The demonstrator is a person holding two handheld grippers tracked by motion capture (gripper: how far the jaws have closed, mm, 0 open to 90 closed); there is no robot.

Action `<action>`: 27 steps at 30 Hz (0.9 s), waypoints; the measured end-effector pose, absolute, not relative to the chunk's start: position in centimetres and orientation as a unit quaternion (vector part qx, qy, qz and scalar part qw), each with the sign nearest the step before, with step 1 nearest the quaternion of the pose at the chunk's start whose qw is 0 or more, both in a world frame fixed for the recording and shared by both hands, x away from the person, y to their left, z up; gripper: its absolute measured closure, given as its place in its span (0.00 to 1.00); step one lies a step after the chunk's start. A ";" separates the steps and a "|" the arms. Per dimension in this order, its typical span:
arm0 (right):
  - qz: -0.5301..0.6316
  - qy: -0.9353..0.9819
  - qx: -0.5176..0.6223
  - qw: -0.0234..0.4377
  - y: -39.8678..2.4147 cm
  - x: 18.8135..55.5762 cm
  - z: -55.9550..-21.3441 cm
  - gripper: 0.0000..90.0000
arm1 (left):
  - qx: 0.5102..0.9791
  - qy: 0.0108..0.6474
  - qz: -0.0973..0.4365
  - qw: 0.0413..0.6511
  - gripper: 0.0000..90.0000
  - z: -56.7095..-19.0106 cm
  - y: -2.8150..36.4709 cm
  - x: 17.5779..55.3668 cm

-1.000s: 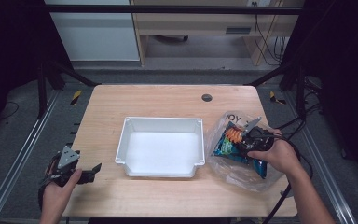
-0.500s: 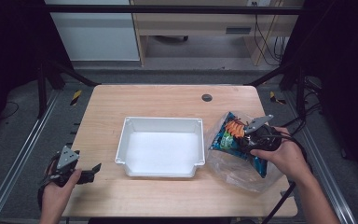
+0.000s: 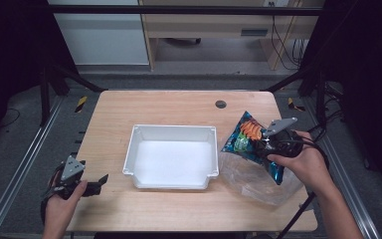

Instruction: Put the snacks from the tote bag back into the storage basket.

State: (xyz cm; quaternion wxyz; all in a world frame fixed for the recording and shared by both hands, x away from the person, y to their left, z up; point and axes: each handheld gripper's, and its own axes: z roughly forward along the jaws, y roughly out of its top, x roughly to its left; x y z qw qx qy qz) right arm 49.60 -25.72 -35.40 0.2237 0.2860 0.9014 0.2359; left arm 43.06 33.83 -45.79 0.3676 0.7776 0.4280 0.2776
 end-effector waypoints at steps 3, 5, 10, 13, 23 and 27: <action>0.242 0.899 0.286 0.225 -25.5 49.6 -35.3 0.45 | 0.779 0.427 0.277 0.367 0.04 -45.8 33.8 43.1; 0.245 0.898 0.285 0.228 -25.4 49.6 -35.0 0.45 | 0.779 0.426 0.277 0.366 0.04 -45.8 33.7 43.1; 0.253 0.895 0.287 0.229 -25.3 49.6 -34.7 0.45 | 0.780 0.425 0.277 0.367 0.04 -45.8 33.7 43.0; 0.255 0.895 0.285 0.230 -25.1 49.5 -34.5 0.45 | 0.780 0.425 0.277 0.366 0.04 -45.8 33.8 43.0; 0.266 0.891 0.280 0.238 -24.3 49.4 -33.9 0.46 | 0.778 0.426 0.279 0.367 0.04 -45.8 33.8 43.0; 0.267 0.891 0.277 0.240 -24.0 49.4 -33.7 0.46 | 0.777 0.428 0.279 0.368 0.04 -45.8 33.9 43.0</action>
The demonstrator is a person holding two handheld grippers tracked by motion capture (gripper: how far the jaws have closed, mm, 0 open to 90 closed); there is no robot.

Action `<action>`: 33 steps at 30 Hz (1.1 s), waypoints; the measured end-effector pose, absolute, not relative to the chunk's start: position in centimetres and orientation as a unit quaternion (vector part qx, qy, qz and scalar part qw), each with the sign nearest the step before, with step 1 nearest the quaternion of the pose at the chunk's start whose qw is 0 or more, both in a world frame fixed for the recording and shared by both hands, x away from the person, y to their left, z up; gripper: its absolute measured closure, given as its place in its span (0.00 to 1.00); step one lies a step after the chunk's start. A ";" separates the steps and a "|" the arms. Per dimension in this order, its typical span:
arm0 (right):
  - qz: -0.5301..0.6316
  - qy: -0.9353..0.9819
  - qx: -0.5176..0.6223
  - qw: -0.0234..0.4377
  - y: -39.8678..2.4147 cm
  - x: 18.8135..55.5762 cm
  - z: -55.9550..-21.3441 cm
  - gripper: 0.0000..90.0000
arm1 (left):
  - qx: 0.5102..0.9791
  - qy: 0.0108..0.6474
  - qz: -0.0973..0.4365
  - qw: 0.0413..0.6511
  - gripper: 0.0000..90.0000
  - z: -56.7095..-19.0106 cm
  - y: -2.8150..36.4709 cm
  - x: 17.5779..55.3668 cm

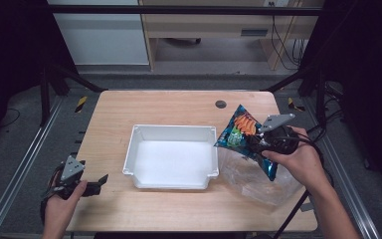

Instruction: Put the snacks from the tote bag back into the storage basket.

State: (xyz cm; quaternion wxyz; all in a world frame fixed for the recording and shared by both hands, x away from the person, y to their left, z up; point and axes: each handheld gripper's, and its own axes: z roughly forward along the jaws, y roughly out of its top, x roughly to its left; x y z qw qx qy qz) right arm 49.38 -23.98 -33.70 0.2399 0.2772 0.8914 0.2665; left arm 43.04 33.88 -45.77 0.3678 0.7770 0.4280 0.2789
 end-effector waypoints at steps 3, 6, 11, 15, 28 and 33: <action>0.268 0.892 0.270 0.244 -23.5 49.4 -33.3 0.46 | 0.777 0.428 0.279 0.368 0.04 -45.8 33.9 43.0; 0.270 0.891 0.270 0.245 -23.2 49.4 -33.1 0.46 | 0.777 0.428 0.280 0.368 0.04 -45.8 33.9 43.0; 0.273 0.893 0.260 0.246 -22.3 49.5 -32.9 0.46 | 0.777 0.428 0.280 0.368 0.04 -45.7 33.9 43.0; 0.273 0.894 0.256 0.245 -21.8 49.6 -32.9 0.46 | 0.777 0.428 0.280 0.367 0.04 -45.7 33.9 43.0; 0.276 0.898 0.236 0.247 -19.5 50.5 -32.7 0.46 | 0.777 0.427 0.281 0.367 0.04 -45.7 33.9 43.0; 0.278 0.899 0.231 0.246 -18.5 51.0 -32.7 0.46 | 0.777 0.427 0.281 0.367 0.04 -45.7 33.9 43.0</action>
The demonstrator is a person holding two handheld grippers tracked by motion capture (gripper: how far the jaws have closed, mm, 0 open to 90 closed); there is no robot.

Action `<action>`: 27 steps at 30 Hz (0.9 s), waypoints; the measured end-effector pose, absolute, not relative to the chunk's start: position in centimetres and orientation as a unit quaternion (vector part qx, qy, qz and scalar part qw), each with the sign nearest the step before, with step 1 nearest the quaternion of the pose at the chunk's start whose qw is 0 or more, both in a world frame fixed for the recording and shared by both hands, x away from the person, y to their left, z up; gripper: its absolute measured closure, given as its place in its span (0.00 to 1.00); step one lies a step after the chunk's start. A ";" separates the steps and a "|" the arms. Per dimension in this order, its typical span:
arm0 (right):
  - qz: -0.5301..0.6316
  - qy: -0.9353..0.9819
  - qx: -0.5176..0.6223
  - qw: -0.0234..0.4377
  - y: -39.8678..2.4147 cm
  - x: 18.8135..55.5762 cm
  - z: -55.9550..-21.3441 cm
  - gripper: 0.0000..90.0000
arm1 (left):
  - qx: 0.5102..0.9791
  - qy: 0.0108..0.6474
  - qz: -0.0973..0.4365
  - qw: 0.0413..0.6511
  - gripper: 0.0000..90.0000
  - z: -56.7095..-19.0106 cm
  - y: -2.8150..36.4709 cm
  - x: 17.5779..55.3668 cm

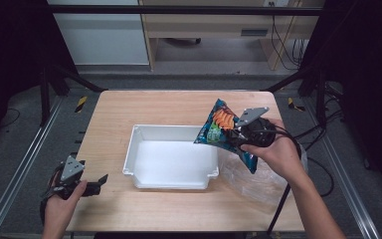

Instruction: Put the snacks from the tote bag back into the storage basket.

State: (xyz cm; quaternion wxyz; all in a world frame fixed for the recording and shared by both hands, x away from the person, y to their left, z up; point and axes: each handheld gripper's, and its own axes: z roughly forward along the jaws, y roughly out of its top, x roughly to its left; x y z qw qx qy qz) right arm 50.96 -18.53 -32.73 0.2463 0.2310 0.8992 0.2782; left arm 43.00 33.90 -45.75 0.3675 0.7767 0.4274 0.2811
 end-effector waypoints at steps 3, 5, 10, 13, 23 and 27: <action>0.275 0.902 0.224 0.247 -17.9 51.2 -32.7 0.46 | 0.777 0.427 0.282 0.367 0.04 -45.8 33.9 43.0; 0.280 0.901 0.224 0.245 -17.8 51.3 -32.8 0.46 | 0.777 0.427 0.282 0.367 0.04 -45.7 33.9 43.0; 0.281 0.902 0.218 0.247 -17.3 51.6 -32.7 0.46 | 0.777 0.426 0.283 0.366 0.04 -45.7 33.9 43.0; 0.282 0.902 0.217 0.246 -17.0 51.8 -32.8 0.46 | 0.777 0.426 0.283 0.366 0.04 -45.7 33.8 43.0; 0.289 0.902 0.205 0.246 -15.7 52.5 -33.1 0.46 | 0.775 0.428 0.285 0.369 0.04 -45.7 33.9 42.9; 0.294 0.902 0.202 0.244 -15.0 52.7 -33.1 0.46 | 0.773 0.428 0.286 0.371 0.04 -45.6 34.0 42.9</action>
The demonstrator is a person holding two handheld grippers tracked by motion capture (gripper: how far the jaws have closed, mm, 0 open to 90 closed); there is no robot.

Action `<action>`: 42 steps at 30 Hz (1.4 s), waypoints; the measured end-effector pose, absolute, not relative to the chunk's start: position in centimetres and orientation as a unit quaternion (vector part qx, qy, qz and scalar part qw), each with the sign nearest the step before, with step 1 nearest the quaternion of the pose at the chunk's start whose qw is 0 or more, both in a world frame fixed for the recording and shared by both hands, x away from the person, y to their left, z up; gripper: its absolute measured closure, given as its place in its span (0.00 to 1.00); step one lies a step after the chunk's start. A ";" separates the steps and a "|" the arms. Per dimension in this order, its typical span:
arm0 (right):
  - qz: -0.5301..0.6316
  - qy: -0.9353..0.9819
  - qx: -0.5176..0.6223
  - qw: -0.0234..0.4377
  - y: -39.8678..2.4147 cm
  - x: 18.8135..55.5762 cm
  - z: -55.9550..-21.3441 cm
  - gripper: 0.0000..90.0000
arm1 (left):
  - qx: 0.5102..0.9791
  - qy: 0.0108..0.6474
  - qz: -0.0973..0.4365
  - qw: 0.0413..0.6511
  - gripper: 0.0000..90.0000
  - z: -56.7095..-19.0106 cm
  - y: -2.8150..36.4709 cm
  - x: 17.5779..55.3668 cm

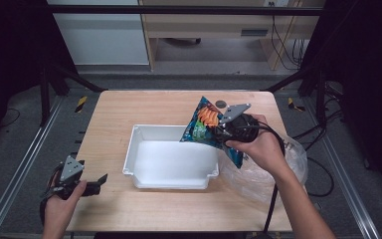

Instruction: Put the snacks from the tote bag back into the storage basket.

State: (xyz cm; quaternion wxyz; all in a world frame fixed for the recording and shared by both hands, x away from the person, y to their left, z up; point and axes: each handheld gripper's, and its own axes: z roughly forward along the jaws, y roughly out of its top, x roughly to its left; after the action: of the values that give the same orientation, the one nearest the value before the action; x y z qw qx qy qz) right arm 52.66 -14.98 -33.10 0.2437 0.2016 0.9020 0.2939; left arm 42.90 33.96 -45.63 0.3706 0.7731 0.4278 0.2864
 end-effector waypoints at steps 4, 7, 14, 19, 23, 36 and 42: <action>0.293 0.904 0.196 0.243 -14.4 52.9 -33.2 0.46 | 0.772 0.429 0.287 0.371 0.04 -45.6 34.1 42.9; 0.294 0.905 0.193 0.241 -13.9 53.0 -33.3 0.46 | 0.771 0.429 0.288 0.373 0.04 -45.5 34.2 42.9; 0.306 0.902 0.191 0.237 -13.0 53.3 -33.3 0.46 | 0.770 0.428 0.293 0.373 0.04 -45.5 34.1 42.7; 0.310 0.904 0.183 0.233 -12.2 53.4 -33.2 0.46 | 0.772 0.422 0.301 0.368 0.04 -45.3 34.0 42.5; 0.308 0.906 0.178 0.231 -11.4 53.4 -33.1 0.46 | 0.770 0.422 0.305 0.370 0.04 -45.2 33.9 42.3; 0.305 0.911 0.162 0.224 -9.3 53.2 -32.8 0.46 | 0.760 0.422 0.312 0.384 0.04 -44.5 34.4 42.2; 0.307 0.913 0.157 0.219 -8.8 53.1 -32.9 0.46 | 0.760 0.420 0.314 0.383 0.04 -44.6 34.1 42.2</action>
State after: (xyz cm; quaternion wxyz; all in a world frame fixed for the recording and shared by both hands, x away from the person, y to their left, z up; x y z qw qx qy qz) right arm 53.14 -8.80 -32.91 0.2192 0.1567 0.9129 0.3066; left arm 42.17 34.11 -44.58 0.3827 0.7602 0.4204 0.3144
